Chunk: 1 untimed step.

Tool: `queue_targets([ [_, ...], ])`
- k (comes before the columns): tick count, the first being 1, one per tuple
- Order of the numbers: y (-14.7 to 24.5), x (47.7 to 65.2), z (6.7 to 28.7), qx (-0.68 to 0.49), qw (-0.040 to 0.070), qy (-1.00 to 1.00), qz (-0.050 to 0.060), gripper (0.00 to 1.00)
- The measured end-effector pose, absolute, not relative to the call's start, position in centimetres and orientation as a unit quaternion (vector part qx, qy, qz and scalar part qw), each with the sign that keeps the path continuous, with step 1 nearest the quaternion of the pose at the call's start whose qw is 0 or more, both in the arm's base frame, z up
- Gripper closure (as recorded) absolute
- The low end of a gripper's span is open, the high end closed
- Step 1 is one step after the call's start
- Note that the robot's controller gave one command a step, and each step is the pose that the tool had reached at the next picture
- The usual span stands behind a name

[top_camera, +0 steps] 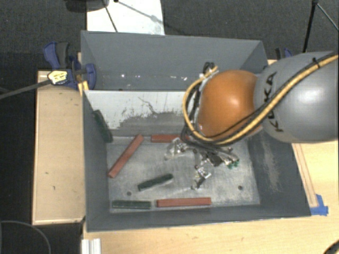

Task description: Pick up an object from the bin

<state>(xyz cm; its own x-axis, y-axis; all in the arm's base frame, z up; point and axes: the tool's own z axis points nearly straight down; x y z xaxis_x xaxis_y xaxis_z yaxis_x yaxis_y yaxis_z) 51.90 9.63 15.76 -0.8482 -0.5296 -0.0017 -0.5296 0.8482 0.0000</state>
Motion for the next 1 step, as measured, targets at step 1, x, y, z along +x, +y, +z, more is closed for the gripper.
queue_targets([
  [1,13.45,55.07,7.38,-0.363,0.001,0.932,0.000,1.00],
])
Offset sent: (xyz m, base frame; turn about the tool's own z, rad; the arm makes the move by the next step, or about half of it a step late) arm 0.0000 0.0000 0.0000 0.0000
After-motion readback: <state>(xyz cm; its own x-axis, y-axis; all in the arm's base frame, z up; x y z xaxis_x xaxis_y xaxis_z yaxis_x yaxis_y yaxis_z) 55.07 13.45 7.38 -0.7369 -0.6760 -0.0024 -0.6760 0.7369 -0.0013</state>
